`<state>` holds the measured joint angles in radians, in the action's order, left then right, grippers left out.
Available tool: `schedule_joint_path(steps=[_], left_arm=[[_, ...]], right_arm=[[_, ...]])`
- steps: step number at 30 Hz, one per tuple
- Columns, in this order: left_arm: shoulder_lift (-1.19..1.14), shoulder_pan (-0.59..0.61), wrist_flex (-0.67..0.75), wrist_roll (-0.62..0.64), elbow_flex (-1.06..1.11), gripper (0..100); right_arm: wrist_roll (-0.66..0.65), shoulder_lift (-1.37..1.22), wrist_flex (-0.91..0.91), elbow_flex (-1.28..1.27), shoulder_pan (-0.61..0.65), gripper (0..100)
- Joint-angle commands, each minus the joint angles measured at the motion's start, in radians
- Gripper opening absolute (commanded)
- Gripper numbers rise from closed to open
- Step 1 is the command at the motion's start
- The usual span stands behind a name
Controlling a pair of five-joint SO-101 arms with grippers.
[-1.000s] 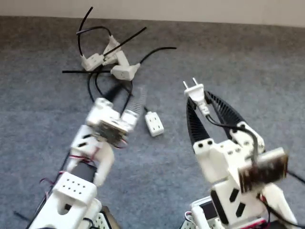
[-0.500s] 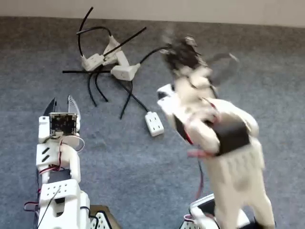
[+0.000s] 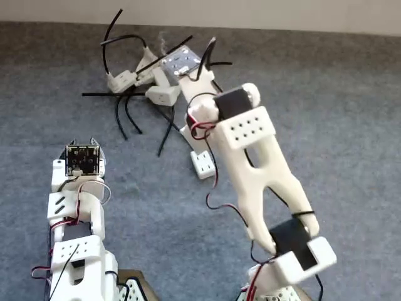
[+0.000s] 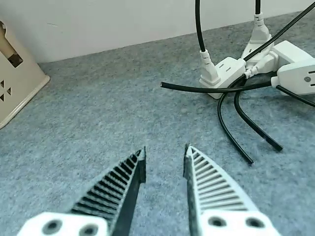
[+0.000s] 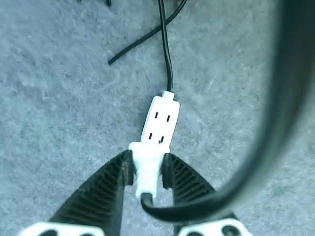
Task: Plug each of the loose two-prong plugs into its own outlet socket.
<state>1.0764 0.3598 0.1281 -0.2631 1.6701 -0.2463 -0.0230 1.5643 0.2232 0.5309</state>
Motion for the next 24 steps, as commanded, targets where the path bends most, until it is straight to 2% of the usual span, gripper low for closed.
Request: schedule_joint_path(steps=[1, 13, 24], left_arm=[[0.016, 0.005, -0.005, -0.002, 0.016, 13], [0.012, 0.001, -0.005, -0.002, 0.016, 13], [0.013, -0.001, -0.005, -0.002, 0.016, 13]], right_arm=[[-0.006, -0.038, -0.002, 0.047, -0.019, 0.6], [-0.005, -0.186, -0.059, 0.045, -0.024, 0.6], [-0.006, -0.246, -0.059, 0.044, -0.096, 0.6]])
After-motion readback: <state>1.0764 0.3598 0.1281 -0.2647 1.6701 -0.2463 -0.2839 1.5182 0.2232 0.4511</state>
